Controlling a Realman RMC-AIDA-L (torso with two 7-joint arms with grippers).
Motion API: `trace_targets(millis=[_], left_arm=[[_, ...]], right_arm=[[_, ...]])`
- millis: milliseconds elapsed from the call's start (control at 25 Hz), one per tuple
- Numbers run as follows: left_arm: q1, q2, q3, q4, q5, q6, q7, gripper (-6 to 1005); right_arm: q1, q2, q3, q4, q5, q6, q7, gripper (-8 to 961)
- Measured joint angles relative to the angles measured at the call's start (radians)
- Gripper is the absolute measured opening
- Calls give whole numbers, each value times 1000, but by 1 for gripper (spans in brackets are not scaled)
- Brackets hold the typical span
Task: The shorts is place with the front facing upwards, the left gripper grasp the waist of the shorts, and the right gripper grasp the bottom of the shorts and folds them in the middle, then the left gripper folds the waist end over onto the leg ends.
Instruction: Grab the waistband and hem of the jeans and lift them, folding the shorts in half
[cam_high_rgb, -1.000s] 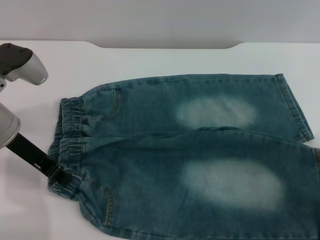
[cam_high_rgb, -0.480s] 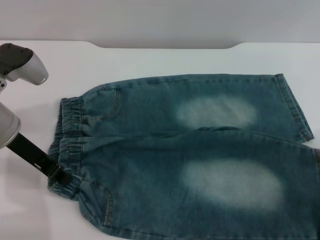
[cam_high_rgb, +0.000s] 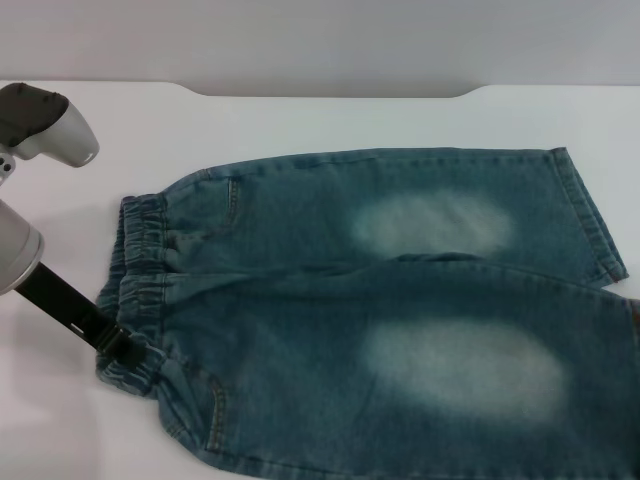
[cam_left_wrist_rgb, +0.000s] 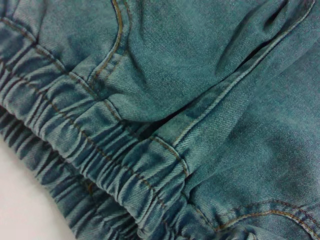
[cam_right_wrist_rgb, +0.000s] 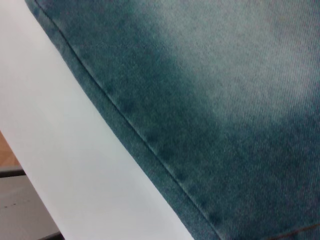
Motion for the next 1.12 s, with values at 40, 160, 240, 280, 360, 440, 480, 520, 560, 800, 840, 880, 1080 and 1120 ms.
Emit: trace_targets(millis=[40, 160, 240, 280, 360, 440, 480, 520, 560, 800, 840, 880, 1080, 1120], left_arm=[[0, 0, 0, 0, 0, 0, 0, 45], [-2, 0, 0, 0, 0, 0, 0, 45], [-2, 0, 0, 0, 0, 0, 0, 46], [-3, -1, 0, 0, 0, 0, 0, 46], [-3, -1, 0, 0, 0, 0, 0, 46], [-3, -2, 0, 0, 0, 0, 0, 46], [-3, -2, 0, 0, 0, 0, 0, 46], [-3, -2, 0, 0, 0, -1, 0, 46], [-4, -3, 0, 0, 0, -1, 0, 46], [-13, -7, -3, 1, 0, -26, 1, 45], [-17, -7, -6, 1, -1, -35, 2, 45], [-22, -8, -8, 2, -2, -44, 3, 45], [-45, -18, -11, 9, -8, -89, 6, 45], [-48, -19, -11, 11, -9, -95, 6, 45]], right_arm=[[0, 0, 0, 0, 0, 0, 0, 285], [-1, -1, 0, 0, 0, 0, 0, 225], [-2, -1, 0, 0, 0, 1, 0, 169], [-2, -1, 0, 0, 0, 2, 0, 133], [-2, -2, -2, 0, 0, 2, 0, 60], [-2, -1, -4, -1, 0, 3, 0, 24], [-2, -1, -5, -3, 0, 4, 0, 24], [-2, -1, -5, -5, 0, 4, 0, 24], [-3, -1, -3, -8, 0, 5, 0, 24], [-22, 1, 4, -55, 14, 36, -2, 24], [-28, 1, 4, -68, 23, 42, -3, 24], [-36, 1, 5, -82, 37, 48, -4, 24], [-68, -3, 24, -151, 115, 74, -20, 24], [-73, -2, 31, -165, 124, 77, -25, 24]])
